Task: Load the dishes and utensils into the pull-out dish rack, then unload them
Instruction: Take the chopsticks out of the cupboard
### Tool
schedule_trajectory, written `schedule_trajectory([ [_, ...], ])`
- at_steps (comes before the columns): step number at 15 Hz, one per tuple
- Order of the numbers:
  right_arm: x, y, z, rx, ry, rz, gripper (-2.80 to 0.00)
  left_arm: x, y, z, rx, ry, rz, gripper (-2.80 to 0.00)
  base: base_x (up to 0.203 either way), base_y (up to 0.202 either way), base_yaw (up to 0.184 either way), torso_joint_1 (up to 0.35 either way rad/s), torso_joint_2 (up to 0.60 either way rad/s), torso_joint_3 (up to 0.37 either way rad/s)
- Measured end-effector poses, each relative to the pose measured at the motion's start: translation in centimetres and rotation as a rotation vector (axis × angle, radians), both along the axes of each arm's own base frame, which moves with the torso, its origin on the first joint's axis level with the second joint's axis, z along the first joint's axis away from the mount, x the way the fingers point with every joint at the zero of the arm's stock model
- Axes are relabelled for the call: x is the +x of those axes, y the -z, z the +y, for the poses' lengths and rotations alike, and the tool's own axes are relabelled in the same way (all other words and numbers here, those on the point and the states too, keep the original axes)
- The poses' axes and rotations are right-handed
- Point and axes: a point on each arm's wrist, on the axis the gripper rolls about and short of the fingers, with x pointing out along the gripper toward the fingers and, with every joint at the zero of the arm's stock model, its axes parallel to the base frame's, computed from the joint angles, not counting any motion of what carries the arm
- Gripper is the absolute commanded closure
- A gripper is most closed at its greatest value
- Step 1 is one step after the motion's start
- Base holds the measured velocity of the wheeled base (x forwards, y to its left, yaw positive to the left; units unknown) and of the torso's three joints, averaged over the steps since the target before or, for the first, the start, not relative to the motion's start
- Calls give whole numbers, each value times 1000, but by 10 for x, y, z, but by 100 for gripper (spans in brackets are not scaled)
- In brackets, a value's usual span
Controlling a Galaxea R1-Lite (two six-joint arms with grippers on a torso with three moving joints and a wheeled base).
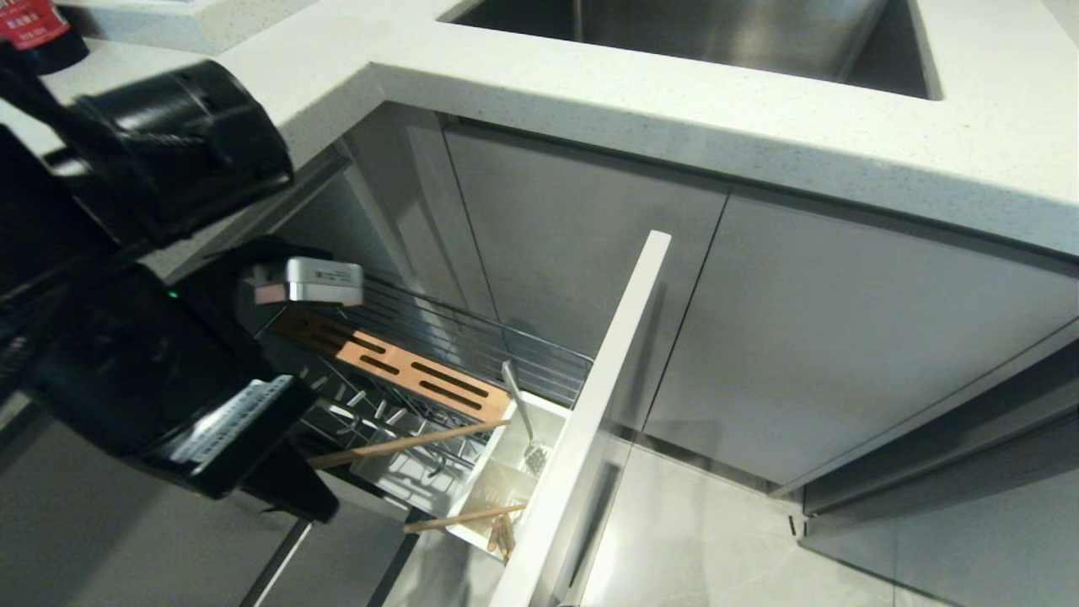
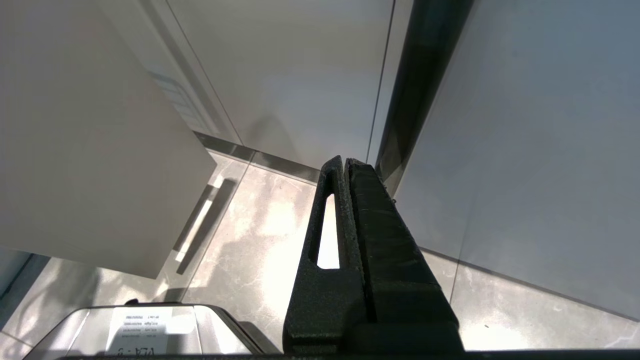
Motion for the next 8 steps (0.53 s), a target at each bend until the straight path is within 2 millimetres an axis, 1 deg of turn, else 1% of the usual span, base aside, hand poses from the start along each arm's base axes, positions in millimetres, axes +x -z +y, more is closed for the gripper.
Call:
schedule_trajectory([
  [3,0,0,0,0,0,0,0,-29,-28,18,-96,18,-125,0,0,0,0,0,0,0],
  [6,0,0,0,0,0,0,0,-58,-47,42,-186,-14,-224,0,0,0,0,0,0,0],
  [8,0,0,0,0,0,0,0,-72,-58,54,-268,-37,-316,0,0,0,0,0,0,0],
])
